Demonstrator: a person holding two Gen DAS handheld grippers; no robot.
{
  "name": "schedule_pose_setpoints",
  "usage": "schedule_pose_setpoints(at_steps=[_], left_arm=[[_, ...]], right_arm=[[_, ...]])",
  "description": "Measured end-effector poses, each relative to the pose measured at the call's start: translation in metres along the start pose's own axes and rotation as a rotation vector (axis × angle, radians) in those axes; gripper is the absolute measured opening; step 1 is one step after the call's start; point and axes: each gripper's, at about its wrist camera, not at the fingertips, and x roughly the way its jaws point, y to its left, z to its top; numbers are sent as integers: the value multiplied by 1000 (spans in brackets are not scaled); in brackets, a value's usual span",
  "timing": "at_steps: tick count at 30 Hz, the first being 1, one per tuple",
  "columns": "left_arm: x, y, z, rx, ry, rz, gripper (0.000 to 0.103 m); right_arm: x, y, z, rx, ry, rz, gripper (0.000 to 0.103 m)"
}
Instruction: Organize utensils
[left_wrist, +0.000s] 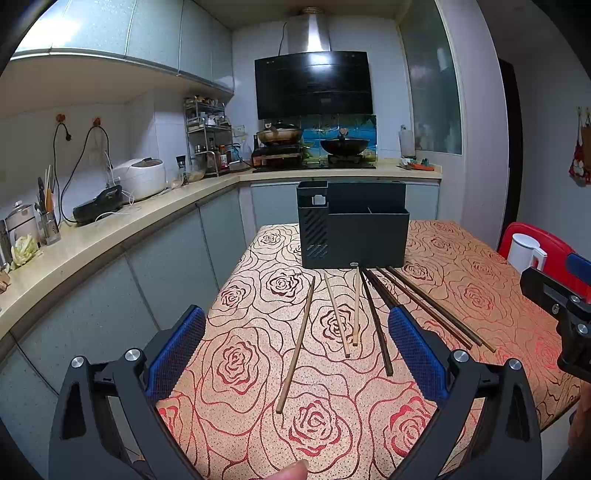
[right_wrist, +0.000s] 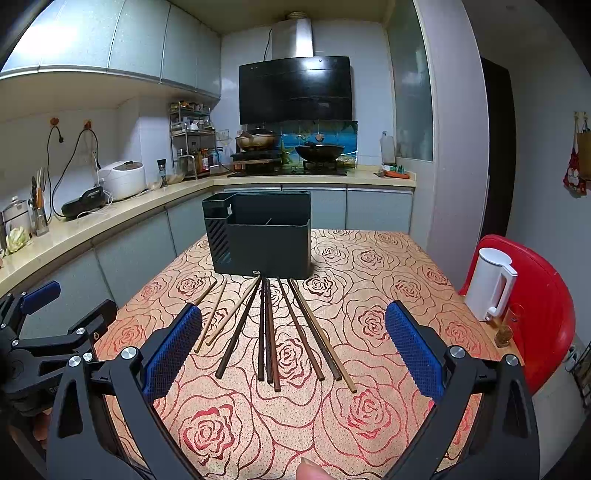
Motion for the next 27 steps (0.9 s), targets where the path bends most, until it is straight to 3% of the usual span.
schedule_pose_setpoints(at_steps=[23,27], left_arm=[[21,9,-9,11,66,-2,96],[37,30,-8,-19,115,13,96]], right_arm=[[21,-6,-6,-12,64,14,96],[34,-11,-9,-55,86,-32,96]])
